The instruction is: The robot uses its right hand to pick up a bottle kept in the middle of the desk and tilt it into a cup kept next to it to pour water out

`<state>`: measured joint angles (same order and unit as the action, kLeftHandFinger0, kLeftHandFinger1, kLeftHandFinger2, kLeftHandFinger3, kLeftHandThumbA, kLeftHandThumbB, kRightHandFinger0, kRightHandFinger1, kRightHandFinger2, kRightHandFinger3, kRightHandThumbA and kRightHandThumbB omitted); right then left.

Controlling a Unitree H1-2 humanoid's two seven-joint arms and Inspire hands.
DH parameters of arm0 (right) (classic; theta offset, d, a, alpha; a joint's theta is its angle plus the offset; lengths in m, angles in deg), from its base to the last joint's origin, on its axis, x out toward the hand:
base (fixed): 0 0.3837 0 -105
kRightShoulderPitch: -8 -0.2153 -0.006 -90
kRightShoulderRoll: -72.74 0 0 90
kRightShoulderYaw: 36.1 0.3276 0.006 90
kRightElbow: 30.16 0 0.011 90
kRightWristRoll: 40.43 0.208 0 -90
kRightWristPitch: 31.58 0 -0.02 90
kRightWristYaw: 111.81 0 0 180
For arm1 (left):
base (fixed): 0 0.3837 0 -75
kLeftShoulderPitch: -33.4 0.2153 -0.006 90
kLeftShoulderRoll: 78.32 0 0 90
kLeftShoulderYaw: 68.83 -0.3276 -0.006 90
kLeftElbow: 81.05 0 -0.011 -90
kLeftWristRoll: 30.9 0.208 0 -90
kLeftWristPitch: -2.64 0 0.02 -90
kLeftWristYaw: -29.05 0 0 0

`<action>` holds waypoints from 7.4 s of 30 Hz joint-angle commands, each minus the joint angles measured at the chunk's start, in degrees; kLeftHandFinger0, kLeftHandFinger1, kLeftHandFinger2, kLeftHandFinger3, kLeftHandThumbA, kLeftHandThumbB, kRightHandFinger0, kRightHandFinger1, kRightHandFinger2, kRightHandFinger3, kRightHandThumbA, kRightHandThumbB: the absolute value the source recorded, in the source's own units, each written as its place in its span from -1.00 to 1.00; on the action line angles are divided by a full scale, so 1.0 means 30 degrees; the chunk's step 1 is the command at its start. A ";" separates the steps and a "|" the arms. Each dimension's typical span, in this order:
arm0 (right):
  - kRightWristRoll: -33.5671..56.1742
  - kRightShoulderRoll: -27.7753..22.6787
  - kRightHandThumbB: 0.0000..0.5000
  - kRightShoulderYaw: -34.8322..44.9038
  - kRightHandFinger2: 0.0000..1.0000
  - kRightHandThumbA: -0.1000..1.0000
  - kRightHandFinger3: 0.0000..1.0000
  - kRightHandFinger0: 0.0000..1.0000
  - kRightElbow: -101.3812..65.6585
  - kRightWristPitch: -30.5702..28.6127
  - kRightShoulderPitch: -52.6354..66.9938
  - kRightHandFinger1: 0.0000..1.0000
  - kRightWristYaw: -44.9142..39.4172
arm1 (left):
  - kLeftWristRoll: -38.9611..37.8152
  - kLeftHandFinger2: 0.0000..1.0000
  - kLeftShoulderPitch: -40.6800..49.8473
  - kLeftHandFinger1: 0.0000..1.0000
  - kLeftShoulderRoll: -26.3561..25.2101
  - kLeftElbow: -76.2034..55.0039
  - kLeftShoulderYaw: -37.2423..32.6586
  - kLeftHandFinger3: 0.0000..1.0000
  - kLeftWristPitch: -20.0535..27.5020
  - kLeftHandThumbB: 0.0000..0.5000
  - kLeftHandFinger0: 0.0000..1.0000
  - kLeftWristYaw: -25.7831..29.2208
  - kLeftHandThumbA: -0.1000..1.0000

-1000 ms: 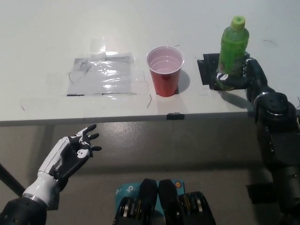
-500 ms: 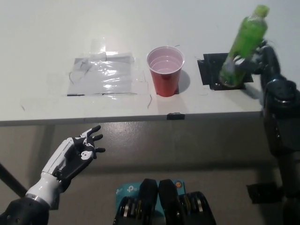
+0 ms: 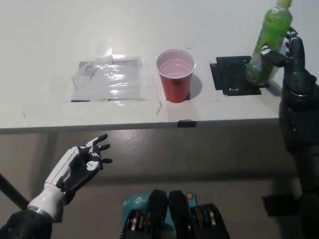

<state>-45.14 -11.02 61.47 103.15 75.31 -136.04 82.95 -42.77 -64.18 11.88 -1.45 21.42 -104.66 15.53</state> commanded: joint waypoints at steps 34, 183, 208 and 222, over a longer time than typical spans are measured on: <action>-0.6394 -0.4730 -1.00 -0.6950 -0.64 -1.00 -0.51 -1.00 -0.3009 -0.5695 0.0345 -1.00 -0.0709 | 0.0899 1.00 -0.0439 0.89 -0.0674 -0.0518 -0.0092 1.00 0.0505 -0.24 0.55 -0.0793 0.22; -1.1069 -0.1446 -1.00 -0.3073 -0.86 -1.00 -0.50 -1.00 -0.8305 -0.7195 0.0971 -1.00 -0.4494 | 0.1035 1.00 0.0194 1.00 -0.1214 -0.2188 -0.0285 1.00 -0.1195 -0.49 0.66 -0.1239 0.23; -0.9179 0.0699 -0.99 -0.1478 -0.41 -1.00 -0.61 -1.00 -0.3045 -1.3038 0.2541 -0.94 0.2255 | 0.1011 1.00 0.0414 0.93 -0.1110 -0.2092 0.0220 1.00 -0.0522 -0.49 0.56 -0.1167 0.26; -1.1252 -0.0747 -0.95 -0.5928 -0.48 -1.00 -0.58 -1.00 0.0522 -1.4604 0.3122 -0.95 0.8769 | 0.1003 1.00 0.0666 0.96 -0.1068 -0.2257 0.0306 1.00 -0.0421 -0.57 0.58 -0.1160 0.21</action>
<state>-75.07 -9.62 48.02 103.75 38.14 -123.33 93.19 -39.57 -62.20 8.65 -6.47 21.65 -108.98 11.48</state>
